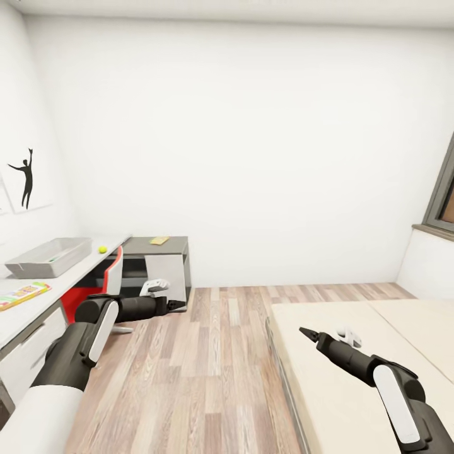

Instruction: Put all the toys in the child's room - the three board games (two on the bed and one on the table), the two jigsaw puzzles on the table, and the tennis ball on the table - inside the toy box on the table in the child's room.

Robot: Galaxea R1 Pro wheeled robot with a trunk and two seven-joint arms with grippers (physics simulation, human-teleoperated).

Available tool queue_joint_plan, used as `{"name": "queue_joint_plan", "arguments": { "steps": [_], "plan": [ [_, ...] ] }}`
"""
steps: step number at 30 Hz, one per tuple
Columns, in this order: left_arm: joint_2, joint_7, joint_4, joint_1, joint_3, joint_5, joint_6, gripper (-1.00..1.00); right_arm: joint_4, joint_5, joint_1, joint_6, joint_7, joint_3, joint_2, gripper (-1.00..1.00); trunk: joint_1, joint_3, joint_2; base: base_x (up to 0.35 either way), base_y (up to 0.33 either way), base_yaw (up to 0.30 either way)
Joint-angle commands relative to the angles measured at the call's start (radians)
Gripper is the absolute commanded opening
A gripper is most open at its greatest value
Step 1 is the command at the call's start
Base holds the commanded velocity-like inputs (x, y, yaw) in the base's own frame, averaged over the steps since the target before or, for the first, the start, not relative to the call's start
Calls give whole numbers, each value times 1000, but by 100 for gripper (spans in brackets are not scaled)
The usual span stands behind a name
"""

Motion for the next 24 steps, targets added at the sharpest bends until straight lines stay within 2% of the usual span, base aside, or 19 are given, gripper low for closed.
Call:
{"name": "queue_joint_plan", "arguments": {
  "steps": [1, 9, 24],
  "plan": [
    [0, -1, 0, -1, 1, 3, 6, 100, -1, 4, 0, 5, 6, -2, 0, 100, 0, 0, -1, -7, -5, 146],
    [-1, -1, 0, -1, 0, 3, 6, 100, -3, 3, 0, 5, 7, -2, 0, 100, 0, 0, -1, -3, -2, 144],
    [-1, -1, 0, -1, -1, 3, 6, 100, -7, 4, 0, 5, 9, -2, 0, 100, 0, 0, -1, 0, -30, 14]
  ]
}}
